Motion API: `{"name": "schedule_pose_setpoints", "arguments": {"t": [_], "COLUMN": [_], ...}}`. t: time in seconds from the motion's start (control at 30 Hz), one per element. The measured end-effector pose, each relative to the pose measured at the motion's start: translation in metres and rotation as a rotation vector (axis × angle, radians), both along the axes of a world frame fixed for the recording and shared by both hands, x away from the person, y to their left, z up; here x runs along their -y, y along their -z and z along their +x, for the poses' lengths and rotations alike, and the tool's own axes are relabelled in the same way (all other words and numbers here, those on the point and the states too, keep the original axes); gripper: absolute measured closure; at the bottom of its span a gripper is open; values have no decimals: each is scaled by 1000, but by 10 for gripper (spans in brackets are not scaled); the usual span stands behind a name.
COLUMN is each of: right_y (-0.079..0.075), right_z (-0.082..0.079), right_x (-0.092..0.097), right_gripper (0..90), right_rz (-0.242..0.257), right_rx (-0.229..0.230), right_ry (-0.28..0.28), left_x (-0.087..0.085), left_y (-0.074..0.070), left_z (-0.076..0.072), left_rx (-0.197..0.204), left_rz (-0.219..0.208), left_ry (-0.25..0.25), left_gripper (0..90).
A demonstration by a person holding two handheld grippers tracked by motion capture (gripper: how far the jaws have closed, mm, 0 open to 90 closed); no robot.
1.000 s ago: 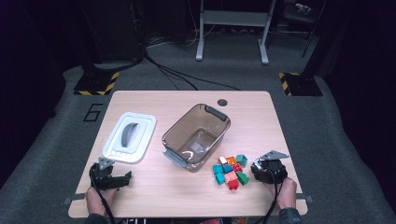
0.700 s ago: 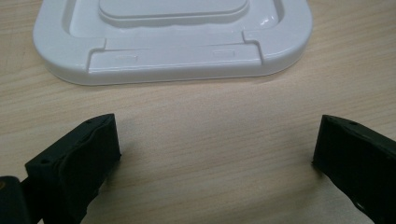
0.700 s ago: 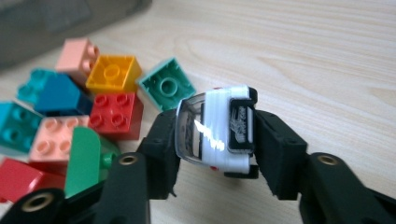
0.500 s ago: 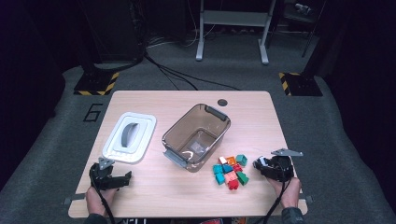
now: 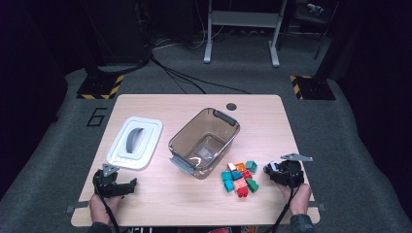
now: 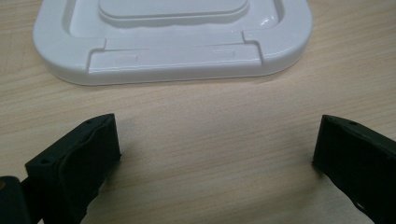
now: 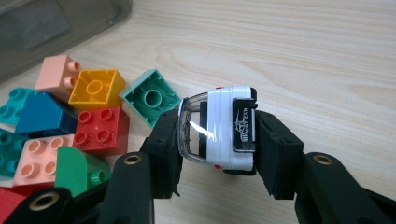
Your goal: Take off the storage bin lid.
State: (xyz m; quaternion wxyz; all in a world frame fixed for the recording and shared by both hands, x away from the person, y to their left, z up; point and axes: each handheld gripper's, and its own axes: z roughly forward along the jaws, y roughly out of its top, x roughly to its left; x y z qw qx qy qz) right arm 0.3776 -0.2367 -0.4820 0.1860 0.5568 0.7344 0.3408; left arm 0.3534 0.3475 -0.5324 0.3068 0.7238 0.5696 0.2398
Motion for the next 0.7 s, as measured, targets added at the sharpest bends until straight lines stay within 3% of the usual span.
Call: {"name": "schedule_pose_setpoints", "arguments": {"t": [0.17,0.37,0.7], "right_y": [-2,-13,-35], "right_z": [-1,1,9], "right_x": [4,8,3], "right_gripper": [542,542,542], "right_rz": [30,71,79], "right_rx": [-4,26,55], "right_ry": [15,17,-6], "left_x": [0,0,0], "left_y": [0,0,0], "left_z": [0,0,0], "left_rx": [0,0,2], "left_rz": [0,0,-4], "left_ry": [0,0,-3], "left_gripper": [3,3,3]}}
